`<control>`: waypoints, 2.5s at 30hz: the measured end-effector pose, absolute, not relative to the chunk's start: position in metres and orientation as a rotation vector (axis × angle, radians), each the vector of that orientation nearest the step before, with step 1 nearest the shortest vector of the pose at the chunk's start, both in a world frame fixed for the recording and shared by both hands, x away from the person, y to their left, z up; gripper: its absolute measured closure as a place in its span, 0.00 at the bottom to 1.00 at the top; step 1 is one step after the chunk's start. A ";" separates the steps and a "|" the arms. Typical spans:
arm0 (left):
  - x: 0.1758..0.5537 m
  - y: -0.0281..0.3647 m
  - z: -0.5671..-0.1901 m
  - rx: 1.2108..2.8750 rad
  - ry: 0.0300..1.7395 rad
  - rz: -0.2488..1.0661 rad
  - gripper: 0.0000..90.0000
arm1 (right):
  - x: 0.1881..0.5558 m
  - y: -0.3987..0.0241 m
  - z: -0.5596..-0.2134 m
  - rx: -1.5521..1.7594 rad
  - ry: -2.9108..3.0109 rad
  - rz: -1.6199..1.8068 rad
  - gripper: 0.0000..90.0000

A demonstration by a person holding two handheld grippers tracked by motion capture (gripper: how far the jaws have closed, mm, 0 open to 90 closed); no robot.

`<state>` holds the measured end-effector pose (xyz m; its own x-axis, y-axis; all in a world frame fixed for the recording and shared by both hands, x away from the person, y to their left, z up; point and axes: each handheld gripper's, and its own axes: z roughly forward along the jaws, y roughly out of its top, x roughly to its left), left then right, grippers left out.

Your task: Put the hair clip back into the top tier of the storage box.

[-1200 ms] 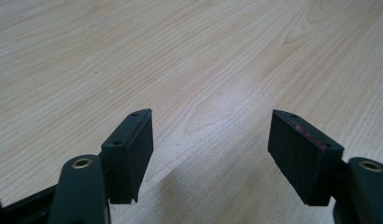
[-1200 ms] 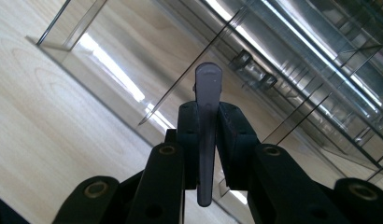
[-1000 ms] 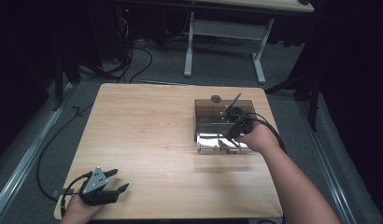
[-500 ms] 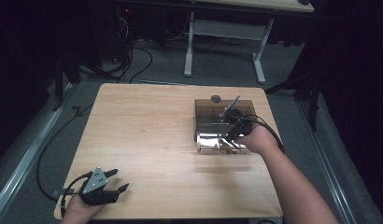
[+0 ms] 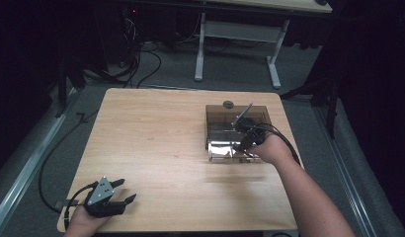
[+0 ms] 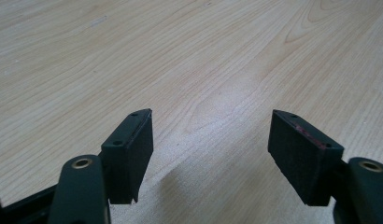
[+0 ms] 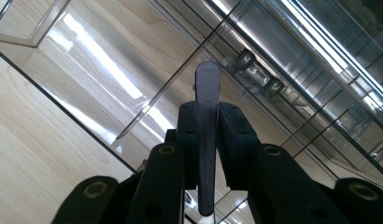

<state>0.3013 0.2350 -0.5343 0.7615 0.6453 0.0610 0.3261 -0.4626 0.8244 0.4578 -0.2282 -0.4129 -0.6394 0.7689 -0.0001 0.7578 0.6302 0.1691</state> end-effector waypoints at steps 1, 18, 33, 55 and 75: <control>0.301 0.235 -0.534 2.084 0.727 0.464 0.35 | 0.458 -0.228 -0.413 1.302 2.771 0.236 0.88; 0.301 0.235 -0.534 2.084 0.727 0.462 0.35 | 0.456 -0.231 -0.407 1.326 2.759 0.267 0.85; 0.301 0.235 -0.534 2.090 0.727 0.466 0.35 | 0.430 -0.240 -0.383 1.356 2.737 0.290 0.87; 0.302 0.236 -0.534 2.069 0.734 0.462 0.35 | 0.380 -0.247 -0.395 1.376 2.727 0.288 0.89; 0.302 0.237 -0.534 2.056 0.742 0.458 0.35 | 0.345 -0.249 -0.448 1.398 2.595 0.473 0.76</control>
